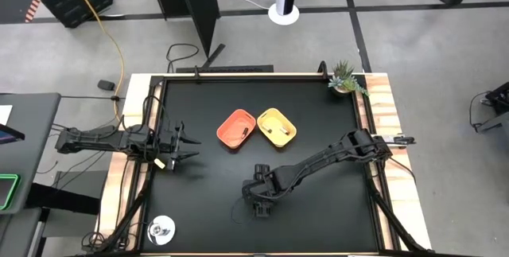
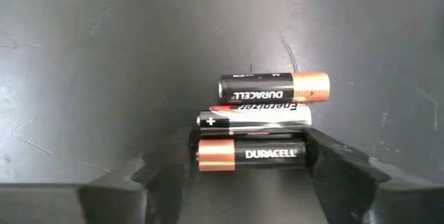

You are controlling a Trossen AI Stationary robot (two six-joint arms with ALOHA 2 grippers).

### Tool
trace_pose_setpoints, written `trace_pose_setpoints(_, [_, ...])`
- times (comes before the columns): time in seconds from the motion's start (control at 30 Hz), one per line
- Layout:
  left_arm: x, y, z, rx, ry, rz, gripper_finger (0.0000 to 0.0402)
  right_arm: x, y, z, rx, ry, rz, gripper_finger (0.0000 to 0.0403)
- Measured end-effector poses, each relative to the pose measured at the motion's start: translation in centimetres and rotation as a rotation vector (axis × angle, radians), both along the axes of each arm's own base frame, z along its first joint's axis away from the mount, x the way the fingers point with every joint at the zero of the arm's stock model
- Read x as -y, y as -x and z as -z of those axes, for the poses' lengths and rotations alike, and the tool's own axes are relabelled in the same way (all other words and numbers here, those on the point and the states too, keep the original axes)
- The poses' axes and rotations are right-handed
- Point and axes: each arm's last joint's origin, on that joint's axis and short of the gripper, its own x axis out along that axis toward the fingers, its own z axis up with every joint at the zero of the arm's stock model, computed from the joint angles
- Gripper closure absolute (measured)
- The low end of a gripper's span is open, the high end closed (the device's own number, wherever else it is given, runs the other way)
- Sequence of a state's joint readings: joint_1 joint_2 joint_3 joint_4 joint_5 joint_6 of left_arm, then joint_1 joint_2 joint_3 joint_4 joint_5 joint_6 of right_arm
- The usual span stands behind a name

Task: Sort batteries
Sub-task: Put the black battery into the orange bin

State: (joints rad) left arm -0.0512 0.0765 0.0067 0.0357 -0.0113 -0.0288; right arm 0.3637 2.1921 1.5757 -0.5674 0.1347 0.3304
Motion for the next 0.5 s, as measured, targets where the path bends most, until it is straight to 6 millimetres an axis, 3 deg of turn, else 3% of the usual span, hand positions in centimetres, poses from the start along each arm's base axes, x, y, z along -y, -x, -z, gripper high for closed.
trace_pose_setpoints(0.3, [0.00, 0.00, 0.00, 0.000, 0.000, 0.000, 0.0235, -0.02, 0.07, -0.06, -0.004, 0.000, -0.005, 0.0182])
trace_pose_setpoints(0.5, [0.00, 0.00, 0.00, 0.000, 0.001, 0.000, 0.0235, 0.01, 0.16, -0.40, -0.002, -0.002, -0.018, 0.0189])
